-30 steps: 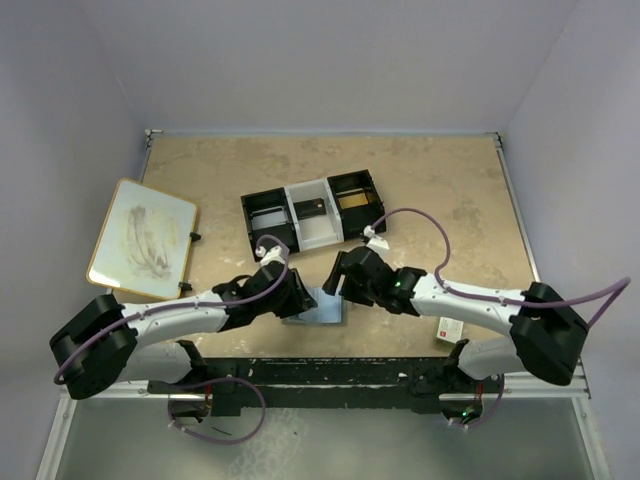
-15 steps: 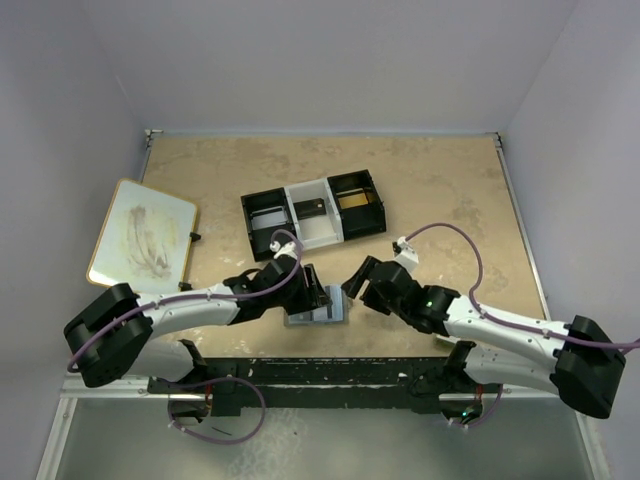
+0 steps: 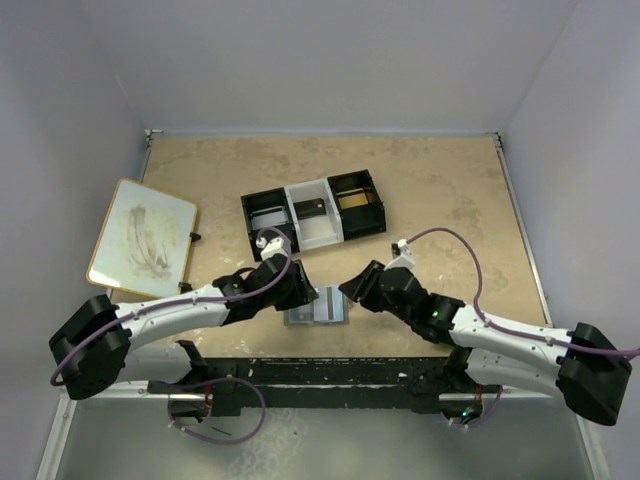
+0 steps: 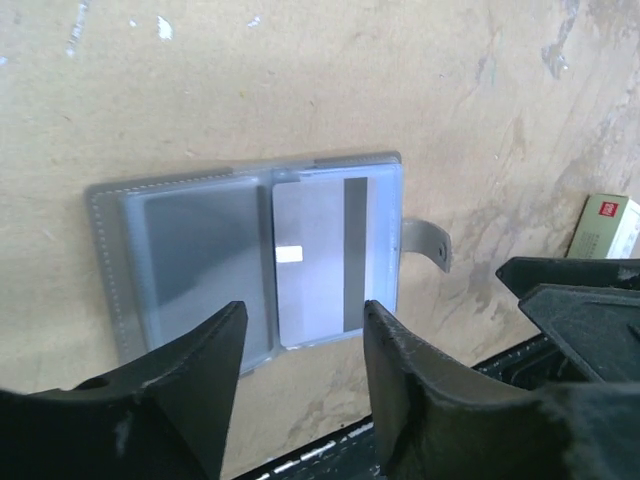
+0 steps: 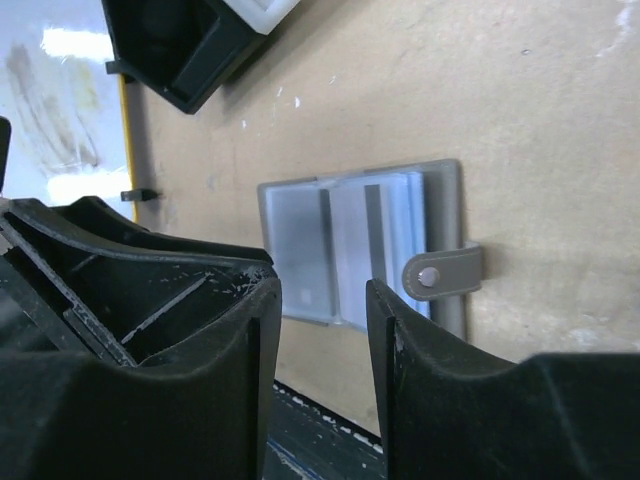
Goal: Take the credit cards out of the card holder
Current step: Adjust the card holder at the center of the board.
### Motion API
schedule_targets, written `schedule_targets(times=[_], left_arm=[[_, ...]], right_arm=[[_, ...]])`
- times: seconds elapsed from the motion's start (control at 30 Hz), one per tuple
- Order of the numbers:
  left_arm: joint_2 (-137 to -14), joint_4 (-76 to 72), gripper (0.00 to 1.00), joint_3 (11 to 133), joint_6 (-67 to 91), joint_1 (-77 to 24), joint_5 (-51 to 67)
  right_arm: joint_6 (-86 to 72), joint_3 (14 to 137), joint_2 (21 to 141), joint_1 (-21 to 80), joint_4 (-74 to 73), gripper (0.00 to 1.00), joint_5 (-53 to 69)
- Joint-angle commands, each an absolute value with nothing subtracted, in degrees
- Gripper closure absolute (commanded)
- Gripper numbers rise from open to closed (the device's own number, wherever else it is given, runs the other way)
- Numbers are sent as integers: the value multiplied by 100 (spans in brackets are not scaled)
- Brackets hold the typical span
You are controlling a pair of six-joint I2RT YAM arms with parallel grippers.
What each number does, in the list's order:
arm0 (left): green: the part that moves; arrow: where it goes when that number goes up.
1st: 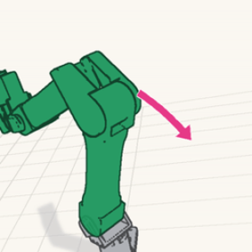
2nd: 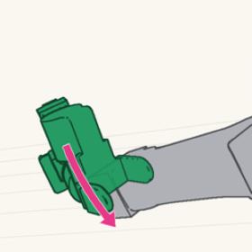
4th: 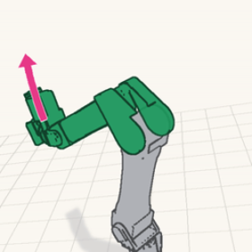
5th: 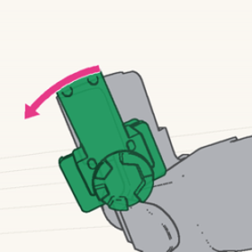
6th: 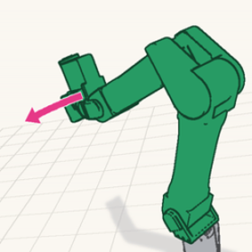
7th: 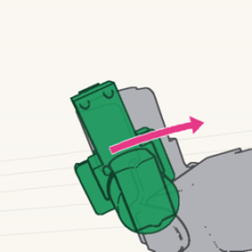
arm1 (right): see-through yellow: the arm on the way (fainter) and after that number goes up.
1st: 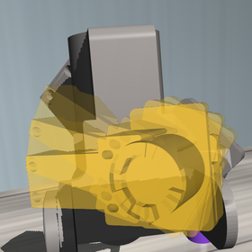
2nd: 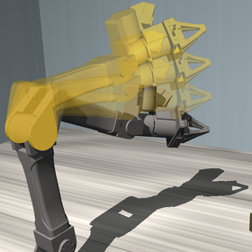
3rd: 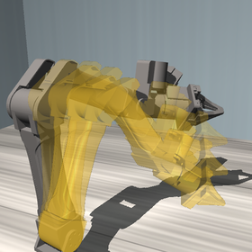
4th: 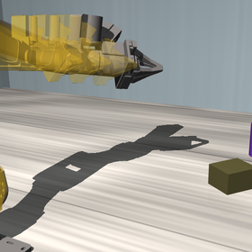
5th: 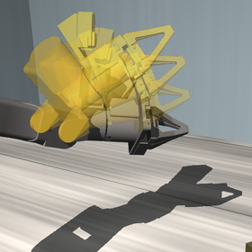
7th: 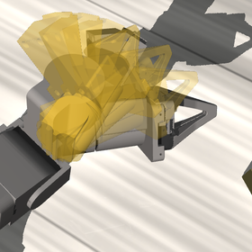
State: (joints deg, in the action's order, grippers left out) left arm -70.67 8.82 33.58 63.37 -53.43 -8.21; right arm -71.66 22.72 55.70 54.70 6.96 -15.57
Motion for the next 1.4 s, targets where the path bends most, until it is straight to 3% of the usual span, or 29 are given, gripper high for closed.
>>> schedule_targets(times=[0.0,0.17,0.3,0.47,0.73,0.93,1.0,1.1,1.2,1.37], left_arm=[[-6961,1088,56,3454,6282,-5374,-1257],[-7129,502,62,3204,6527,-5379,-1052],[-7175,482,63,3336,6520,-5379,-1113],[-7220,1052,63,3623,6411,-5370,-1503],[-7585,2387,45,4566,5367,-5286,-2277],[-7804,1782,48,4471,5490,-5059,-1566],[-7812,1595,48,4458,5322,-5001,-1354],[-8019,1212,47,4619,4753,-4897,-492],[-8496,1615,47,5136,4271,-4829,-446],[-9035,1343,47,5292,4208,-4602,40]], right_arm=[[-6759,2479,5957,5442,1477,62,-1228],[-6377,2778,6674,5449,1778,71,-779],[-6238,3106,7211,5440,1607,72,-561],[-6748,3476,7657,5389,241,71,-1001],[-5948,3636,7405,5335,243,54,-421],[-5844,3832,7888,5335,58,65,-99],[-5811,3776,7793,5357,221,65,-196],[-5926,3312,6947,5615,1072,55,-198],[-6062,2630,6215,5666,1744,43,22],[-6291,2454,6001,6021,1467,46,15]])
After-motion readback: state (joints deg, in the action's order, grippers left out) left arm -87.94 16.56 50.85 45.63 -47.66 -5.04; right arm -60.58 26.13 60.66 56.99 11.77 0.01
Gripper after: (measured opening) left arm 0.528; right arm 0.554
